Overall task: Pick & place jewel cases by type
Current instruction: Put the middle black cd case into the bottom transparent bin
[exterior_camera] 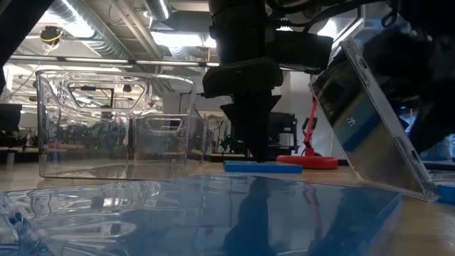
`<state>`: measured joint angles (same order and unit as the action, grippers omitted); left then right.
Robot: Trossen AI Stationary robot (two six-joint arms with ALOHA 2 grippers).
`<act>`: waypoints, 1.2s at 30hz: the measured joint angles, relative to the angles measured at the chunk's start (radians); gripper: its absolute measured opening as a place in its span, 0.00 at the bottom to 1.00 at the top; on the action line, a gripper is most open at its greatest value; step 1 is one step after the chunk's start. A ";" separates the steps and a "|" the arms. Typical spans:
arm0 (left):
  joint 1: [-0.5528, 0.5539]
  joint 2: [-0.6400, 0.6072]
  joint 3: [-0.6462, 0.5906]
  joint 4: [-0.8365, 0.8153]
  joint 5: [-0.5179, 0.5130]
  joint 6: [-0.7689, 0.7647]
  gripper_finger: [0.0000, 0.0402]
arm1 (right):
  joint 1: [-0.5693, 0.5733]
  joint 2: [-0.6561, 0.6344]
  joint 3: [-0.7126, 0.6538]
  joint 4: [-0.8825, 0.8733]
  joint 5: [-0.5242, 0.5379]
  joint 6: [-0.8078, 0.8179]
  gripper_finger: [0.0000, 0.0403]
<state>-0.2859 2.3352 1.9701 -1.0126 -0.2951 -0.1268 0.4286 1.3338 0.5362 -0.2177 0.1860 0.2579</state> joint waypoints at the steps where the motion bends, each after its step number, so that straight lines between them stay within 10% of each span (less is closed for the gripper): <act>1: 0.000 0.000 0.000 0.000 0.000 0.000 0.01 | 0.000 0.000 0.000 -0.032 0.024 -0.011 0.63; 12: 0.000 0.001 0.000 0.019 0.002 -0.008 0.01 | -0.042 -0.003 0.000 -0.072 -0.011 0.255 0.63; 20: 0.000 0.001 0.000 0.023 0.002 -0.026 0.01 | -0.043 -0.052 0.018 -0.113 -0.116 0.162 0.63; 31: 0.000 0.001 0.000 0.026 0.001 -0.037 0.01 | -0.060 -0.193 0.142 -0.209 0.205 0.005 0.63; 36: 0.000 0.001 0.000 0.028 0.001 -0.018 0.01 | -0.097 -0.186 0.146 -0.203 0.186 -0.079 0.63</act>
<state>-0.2859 2.3363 1.9701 -0.9846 -0.2941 -0.1447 0.3319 1.1477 0.6823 -0.4210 0.3720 0.1789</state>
